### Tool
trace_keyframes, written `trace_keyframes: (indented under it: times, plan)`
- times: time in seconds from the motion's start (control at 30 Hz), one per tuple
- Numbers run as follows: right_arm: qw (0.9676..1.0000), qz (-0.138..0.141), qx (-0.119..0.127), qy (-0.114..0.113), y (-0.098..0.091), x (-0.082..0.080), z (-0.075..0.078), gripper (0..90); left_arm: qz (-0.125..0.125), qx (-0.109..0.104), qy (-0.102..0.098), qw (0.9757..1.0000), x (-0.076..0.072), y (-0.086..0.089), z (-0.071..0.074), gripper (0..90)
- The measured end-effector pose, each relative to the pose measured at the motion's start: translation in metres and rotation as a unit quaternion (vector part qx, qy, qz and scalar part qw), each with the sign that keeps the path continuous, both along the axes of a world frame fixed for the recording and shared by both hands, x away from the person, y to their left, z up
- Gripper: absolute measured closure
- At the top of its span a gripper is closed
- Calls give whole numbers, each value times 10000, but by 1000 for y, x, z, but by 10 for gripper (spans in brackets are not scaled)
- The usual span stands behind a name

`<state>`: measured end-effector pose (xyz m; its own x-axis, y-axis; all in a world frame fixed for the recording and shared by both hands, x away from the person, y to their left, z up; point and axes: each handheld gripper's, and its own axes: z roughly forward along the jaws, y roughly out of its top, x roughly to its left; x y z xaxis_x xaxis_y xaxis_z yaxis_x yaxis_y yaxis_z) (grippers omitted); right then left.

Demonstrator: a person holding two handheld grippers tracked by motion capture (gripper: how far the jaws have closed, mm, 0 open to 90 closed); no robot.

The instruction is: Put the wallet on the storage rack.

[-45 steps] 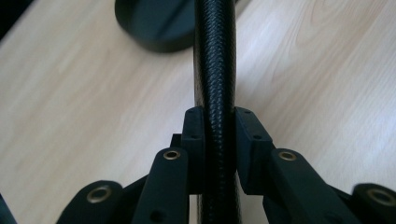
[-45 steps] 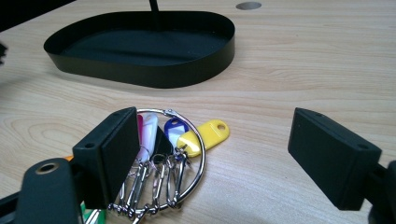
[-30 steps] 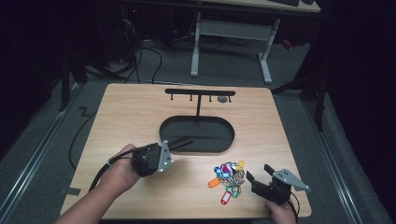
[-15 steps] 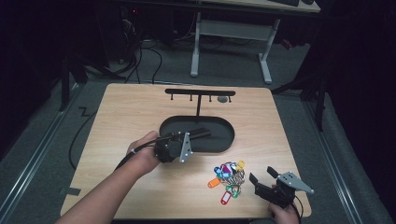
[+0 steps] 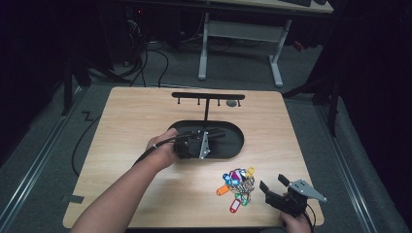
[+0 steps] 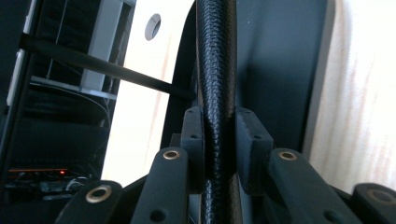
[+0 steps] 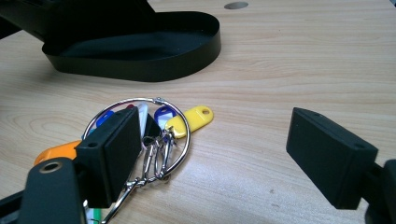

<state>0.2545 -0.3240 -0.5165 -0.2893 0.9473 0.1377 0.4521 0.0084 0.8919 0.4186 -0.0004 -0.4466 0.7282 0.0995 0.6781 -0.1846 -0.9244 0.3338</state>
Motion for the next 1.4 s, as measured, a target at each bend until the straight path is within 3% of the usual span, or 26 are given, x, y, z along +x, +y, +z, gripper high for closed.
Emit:
trace_keyframes:
  times: [0.27,0.47,0.63,0.73,0.87,1.13,1.4]
  plan:
    - [10000,0,7,40,0,0,-1,182,-137,114,63,9998,3,-9,-17,754]
    - [9999,-46,-6,91,0,-1,-2,188,-339,27,251,9991,0,-10,-19,748]
    - [10000,-28,-14,86,0,-1,-2,188,-189,-11,664,9976,2,-8,-17,717]
    - [9999,-31,-16,98,1,-1,-2,188,-84,-39,965,9953,3,-5,-16,660]
    - [9999,-29,-24,101,1,-1,-2,189,-9,-79,1212,9926,2,2,-16,669]
    - [9999,2,-64,104,4,-1,-2,189,233,-121,1259,9917,10,7,-22,751]
    - [9999,6,-63,136,3,0,-3,189,447,-523,1284,9893,14,9,-18,725]
